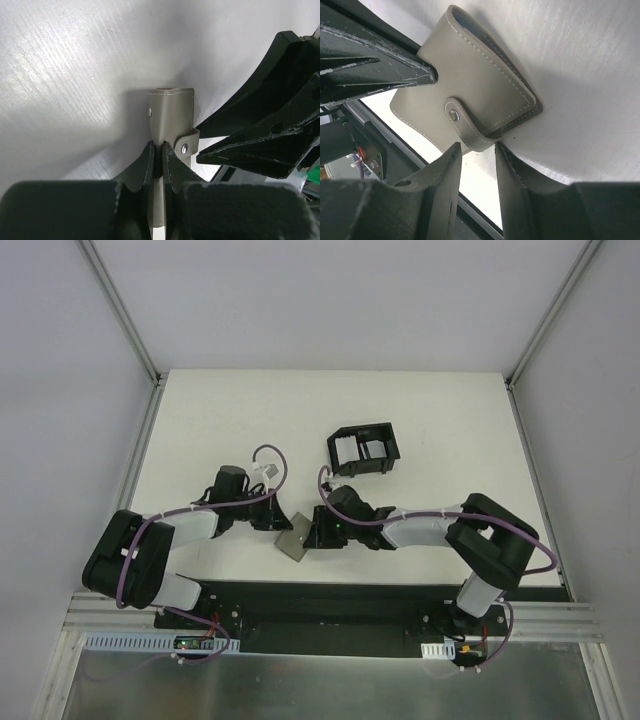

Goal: Put the credit cards into the card holder
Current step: Open the card holder at the center of the board.

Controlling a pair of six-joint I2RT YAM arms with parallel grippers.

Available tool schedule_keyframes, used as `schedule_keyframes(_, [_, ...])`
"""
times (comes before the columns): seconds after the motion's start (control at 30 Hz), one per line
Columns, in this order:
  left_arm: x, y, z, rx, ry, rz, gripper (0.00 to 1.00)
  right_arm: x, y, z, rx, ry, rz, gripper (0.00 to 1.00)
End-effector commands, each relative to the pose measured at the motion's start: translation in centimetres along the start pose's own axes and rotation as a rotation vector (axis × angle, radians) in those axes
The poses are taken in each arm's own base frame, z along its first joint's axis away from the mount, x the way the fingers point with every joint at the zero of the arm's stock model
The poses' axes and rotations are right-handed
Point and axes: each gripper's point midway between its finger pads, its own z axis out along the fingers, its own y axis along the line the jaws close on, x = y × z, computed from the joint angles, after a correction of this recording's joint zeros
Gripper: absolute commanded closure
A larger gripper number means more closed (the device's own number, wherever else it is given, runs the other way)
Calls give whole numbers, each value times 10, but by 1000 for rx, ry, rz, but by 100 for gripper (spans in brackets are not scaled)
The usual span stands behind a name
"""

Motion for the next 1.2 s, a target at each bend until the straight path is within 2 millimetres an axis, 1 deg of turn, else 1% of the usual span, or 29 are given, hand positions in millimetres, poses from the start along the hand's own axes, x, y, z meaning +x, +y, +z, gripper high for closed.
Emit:
schedule_keyframes(0.0, [-7, -8, 2, 34, 14, 33, 100, -16, 1, -8, 5, -78, -82, 64])
schedule_keyframes(0.07, [-11, -7, 3, 29, 22, 47, 100, -26, 9, -23, -28, -142, -129, 62])
schedule_keyframes(0.13, [-15, -5, 4, 13, 14, 53, 100, -39, 7, -40, -11, -228, -165, 59])
schedule_keyframes(0.17, [-17, -5, 5, 11, 10, 59, 100, -51, 3, -51, 25, -298, -190, 56])
schedule_keyframes(0.23, [-22, -5, 4, 7, -5, 81, 100, -69, 4, -78, 66, -389, -242, 53])
schedule_keyframes(0.27, [-23, -4, 4, 4, -15, 99, 100, -77, 2, -90, 96, -430, -263, 50])
schedule_keyframes(0.3, [-25, -3, 4, -6, -27, 111, 100, -84, 3, -104, 117, -466, -279, 43])
schedule_keyframes(0.37, [-27, 0, 3, -22, -48, 135, 100, -95, -3, -129, 186, -522, -291, 35])
schedule_keyframes(0.4, [-27, 1, 3, -23, -52, 141, 100, -101, -5, -140, 200, -562, -256, 20])
schedule_keyframes(0.43, [-28, 1, 2, -25, -63, 147, 100, -102, -18, -148, 243, -591, -180, 5])
schedule_keyframes(0.47, [-27, 1, 2, -23, -69, 148, 100, -103, -23, -153, 255, -610, -127, 4])
schedule_keyframes(0.53, [-28, 2, 3, -18, -81, 155, 100, -100, -26, -152, 233, -579, -141, 4])
schedule_keyframes(0.67, [-28, 3, 5, -13, -77, 161, 100, -94, -32, -144, 261, -494, -105, 4])
schedule_keyframes(0.7, [-27, 3, 7, -5, -72, 158, 100, -92, -34, -142, 280, -467, -98, 1])
schedule_keyframes(0.83, [-27, 2, 9, 13, -63, 159, 100, -87, -31, -136, 300, -396, -105, 9])
schedule_keyframes(0.97, [-25, 1, 8, 18, -64, 163, 100, -78, -40, -130, 331, -351, -114, 14])
schedule_keyframes(1.17, [-26, -1, 7, 24, -70, 172, 100, -71, -37, -121, 296, -306, -142, 17])
